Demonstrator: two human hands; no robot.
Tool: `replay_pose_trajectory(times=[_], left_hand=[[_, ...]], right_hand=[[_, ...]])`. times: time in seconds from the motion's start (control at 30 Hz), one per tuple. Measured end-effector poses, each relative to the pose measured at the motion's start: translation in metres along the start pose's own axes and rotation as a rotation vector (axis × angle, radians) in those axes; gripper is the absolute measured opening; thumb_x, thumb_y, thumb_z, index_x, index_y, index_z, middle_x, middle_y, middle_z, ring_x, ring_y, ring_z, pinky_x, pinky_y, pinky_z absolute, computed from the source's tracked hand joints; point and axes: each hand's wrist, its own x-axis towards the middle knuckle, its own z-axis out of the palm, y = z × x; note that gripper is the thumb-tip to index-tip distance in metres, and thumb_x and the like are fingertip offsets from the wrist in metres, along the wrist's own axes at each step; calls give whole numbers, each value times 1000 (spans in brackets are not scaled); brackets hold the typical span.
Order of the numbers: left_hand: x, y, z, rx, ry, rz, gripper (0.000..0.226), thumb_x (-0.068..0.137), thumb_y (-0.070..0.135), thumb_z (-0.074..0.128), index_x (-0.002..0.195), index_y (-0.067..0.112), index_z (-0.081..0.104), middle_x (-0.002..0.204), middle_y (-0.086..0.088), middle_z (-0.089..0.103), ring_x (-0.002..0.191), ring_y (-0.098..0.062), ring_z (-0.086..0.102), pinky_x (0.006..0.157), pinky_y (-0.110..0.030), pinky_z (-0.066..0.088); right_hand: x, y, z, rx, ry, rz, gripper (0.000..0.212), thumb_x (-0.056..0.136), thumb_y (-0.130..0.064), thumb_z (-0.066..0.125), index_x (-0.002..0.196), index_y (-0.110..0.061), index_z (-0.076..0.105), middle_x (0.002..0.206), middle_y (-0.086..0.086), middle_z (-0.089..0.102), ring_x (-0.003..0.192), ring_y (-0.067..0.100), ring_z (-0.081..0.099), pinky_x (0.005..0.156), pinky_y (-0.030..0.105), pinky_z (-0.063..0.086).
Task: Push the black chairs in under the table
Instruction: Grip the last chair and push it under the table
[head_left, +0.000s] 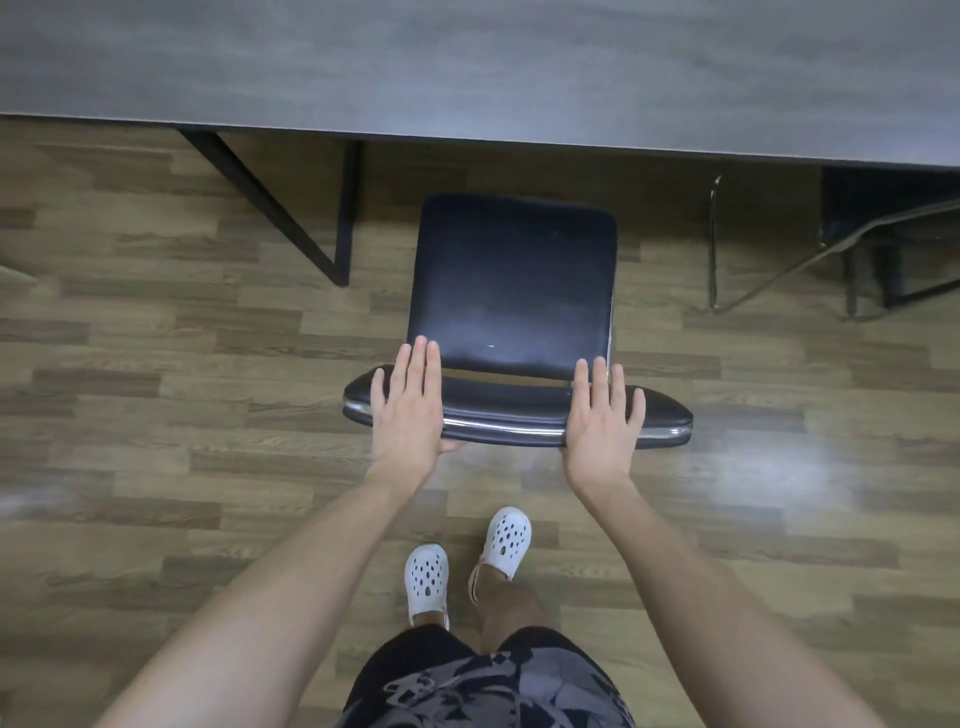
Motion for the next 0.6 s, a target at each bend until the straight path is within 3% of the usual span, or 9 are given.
replay_pose_trajectory(times=[0.3, 0.43, 0.6], left_hand=[[41, 10, -16, 10, 1, -28, 141, 57, 60, 82, 153, 10, -8, 164, -7, 0, 151, -23, -1, 120, -48, 14], [58, 13, -24, 6, 4, -30, 141, 58, 60, 81, 153, 10, -10, 164, -6, -4, 150, -22, -4, 120, -49, 13], [76, 15, -34, 4, 13, -46, 143, 57, 59, 81, 152, 8, -12, 163, -7, -8, 150, -23, -7, 120, -49, 11]], right_hand=[[47, 5, -18, 28, 19, -32, 101, 77, 4, 67, 154, -12, 3, 163, 10, 8, 150, 30, 4, 118, 51, 8], [65, 5, -23, 62, 71, -37, 93, 82, 7, 60, 155, -11, 6, 162, 12, 9, 150, 30, 6, 117, 50, 10], [87, 6, -26, 38, 108, -45, 97, 79, 12, 54, 154, -11, -3, 163, 12, 3, 150, 31, 2, 117, 53, 7]])
